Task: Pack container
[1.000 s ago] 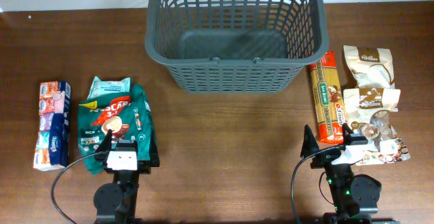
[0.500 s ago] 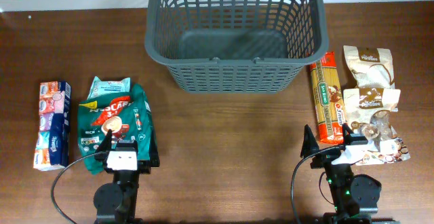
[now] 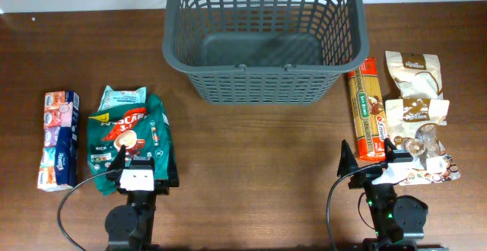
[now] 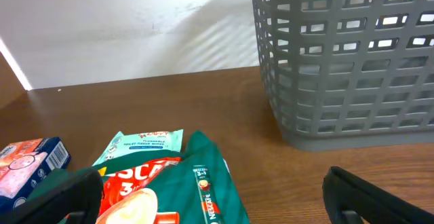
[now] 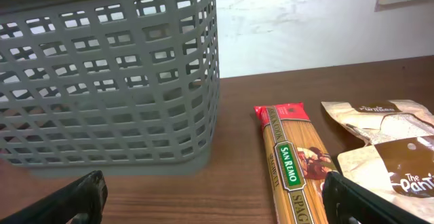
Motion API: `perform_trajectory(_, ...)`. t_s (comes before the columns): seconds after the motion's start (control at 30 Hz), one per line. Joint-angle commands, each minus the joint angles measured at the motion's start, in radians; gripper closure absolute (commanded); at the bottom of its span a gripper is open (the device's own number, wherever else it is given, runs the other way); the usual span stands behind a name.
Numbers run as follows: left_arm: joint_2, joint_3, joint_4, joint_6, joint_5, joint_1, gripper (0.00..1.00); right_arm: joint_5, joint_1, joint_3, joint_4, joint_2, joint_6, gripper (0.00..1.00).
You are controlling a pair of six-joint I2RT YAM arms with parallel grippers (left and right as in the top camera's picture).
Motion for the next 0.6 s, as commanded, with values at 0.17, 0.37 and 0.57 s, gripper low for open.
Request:
perform_trajectory(0.17,-0.011,0.056,0.003,0.016,0.008,-0.004,0.01,-0.009,0.006,0.079,-0.011,-0.006,-0.011,0.01)
perform_trajectory(0.37,-0.006,0.207,-0.087,0.006,0.075,-0.004,0.01,-0.045,0.006,0.278,-0.024,-0.006,-0.006,0.01)
perform_trajectory(0.57,0.053,0.439,-0.233,-0.076,0.119,-0.004,0.01,-0.169,0.006,0.536,-0.228,-0.006,-0.006,0.01)
